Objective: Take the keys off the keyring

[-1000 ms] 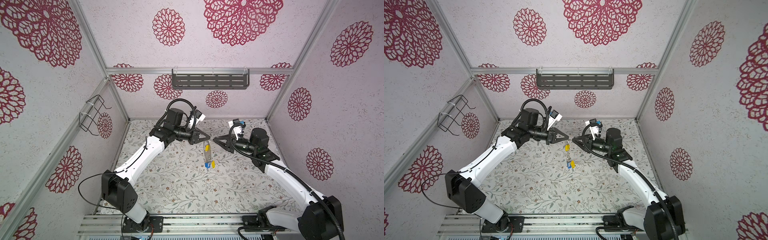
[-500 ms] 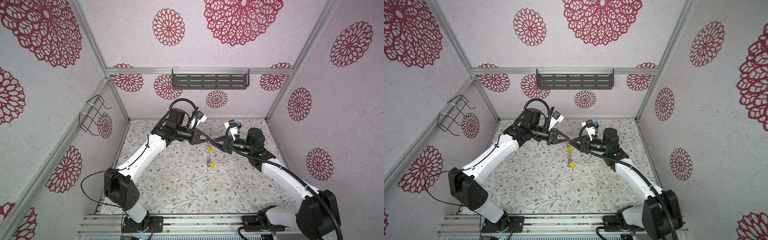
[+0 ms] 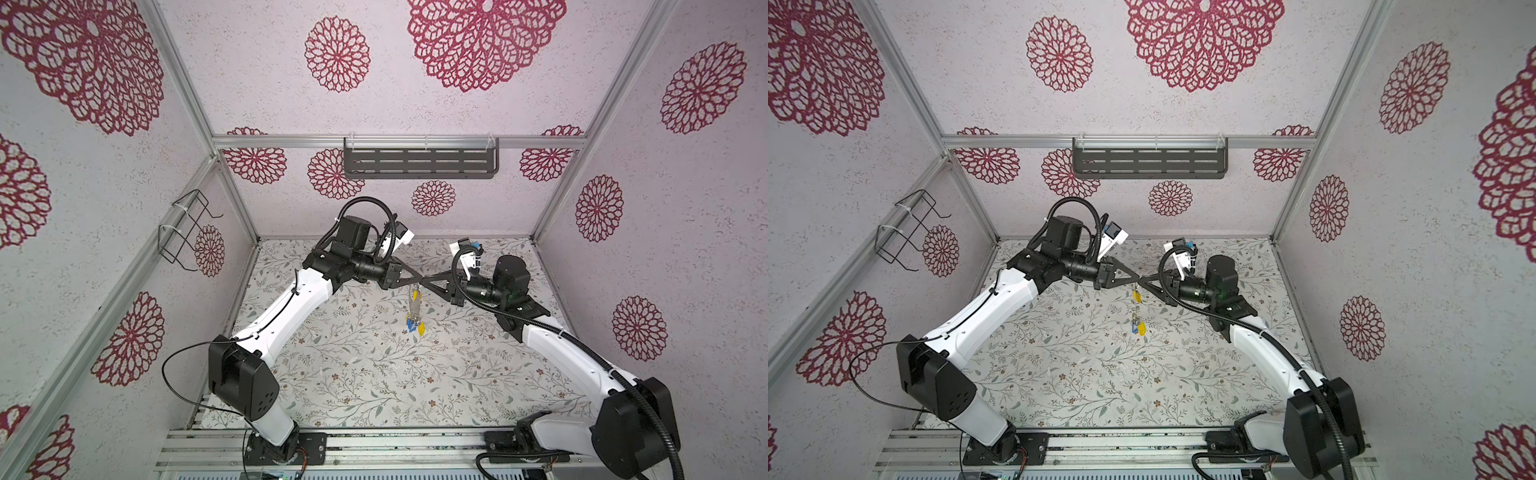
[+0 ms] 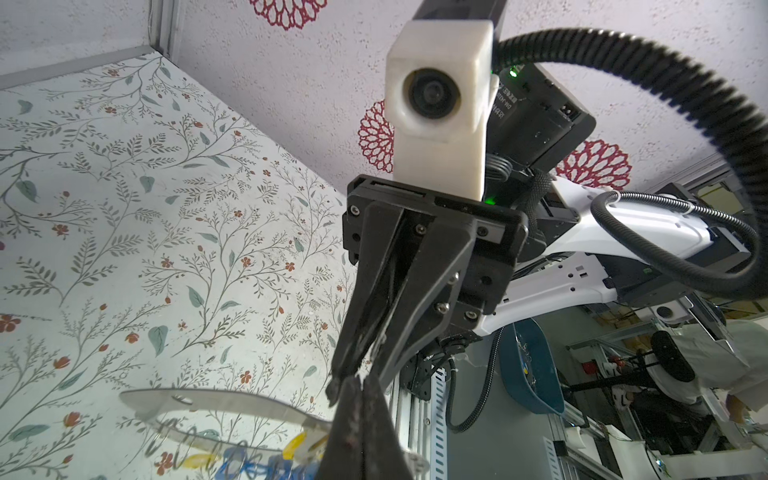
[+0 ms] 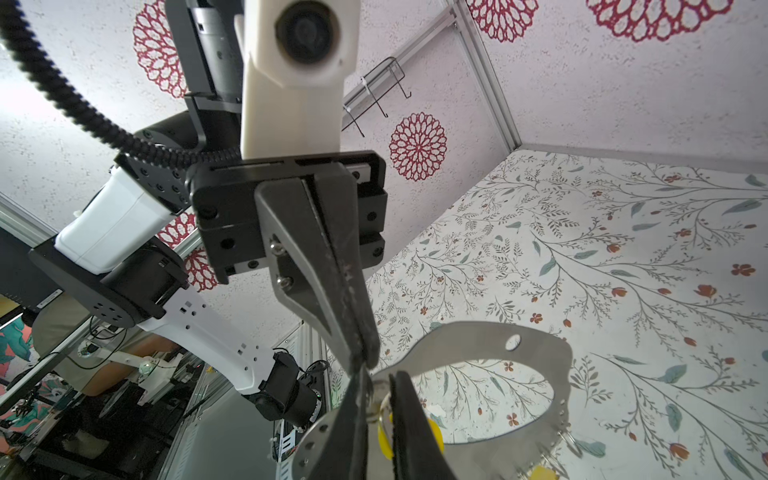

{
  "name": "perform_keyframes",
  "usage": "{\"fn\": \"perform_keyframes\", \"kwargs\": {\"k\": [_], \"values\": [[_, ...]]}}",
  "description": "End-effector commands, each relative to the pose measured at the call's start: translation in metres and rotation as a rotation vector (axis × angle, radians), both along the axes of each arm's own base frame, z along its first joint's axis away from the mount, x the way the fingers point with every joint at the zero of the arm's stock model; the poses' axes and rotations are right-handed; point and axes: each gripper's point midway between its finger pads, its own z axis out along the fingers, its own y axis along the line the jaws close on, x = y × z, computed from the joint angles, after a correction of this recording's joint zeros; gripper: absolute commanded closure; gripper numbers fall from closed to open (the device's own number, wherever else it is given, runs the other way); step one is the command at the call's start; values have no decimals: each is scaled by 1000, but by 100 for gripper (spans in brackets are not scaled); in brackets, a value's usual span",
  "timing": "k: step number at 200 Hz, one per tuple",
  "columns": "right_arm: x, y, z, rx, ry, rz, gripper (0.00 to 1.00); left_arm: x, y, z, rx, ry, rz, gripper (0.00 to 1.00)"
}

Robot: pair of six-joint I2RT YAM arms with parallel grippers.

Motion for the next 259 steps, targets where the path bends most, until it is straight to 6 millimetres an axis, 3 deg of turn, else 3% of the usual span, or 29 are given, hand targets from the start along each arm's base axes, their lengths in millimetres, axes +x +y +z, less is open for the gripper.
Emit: {"fn": "perform_keyframes", "kwargs": {"k": [1,56,97,121,142,161,180,193,219,248,259], "values": [[-6,10,16,33,-47,49,83,-5,-7,14,-36,-39,-41,100],[-5,19,12,46,-34,59,82,-5,-9,14,-40,-36,-46,100],[-1,19,13,49,-40,36,100,-6,-9,11,-34,-35,-44,100],[2,17,12,55,-41,14,100,1,-6,9,-14,-47,3,100],[6,13,14,85,-53,-38,100,26,9,11,-16,-71,164,62],[14,5,19,150,-74,-130,100,53,35,23,-154,-92,350,49],[22,-8,27,286,-76,-223,100,65,62,35,-341,-110,491,51],[23,-16,37,401,-88,-262,100,66,68,38,-422,-112,523,54],[22,-17,52,544,-96,-244,100,63,56,34,-483,-60,462,55],[22,-4,54,584,-68,-176,100,59,42,32,-500,-49,409,55],[22,-1,52,583,-59,-165,100,55,37,34,-509,-54,387,60]]}}
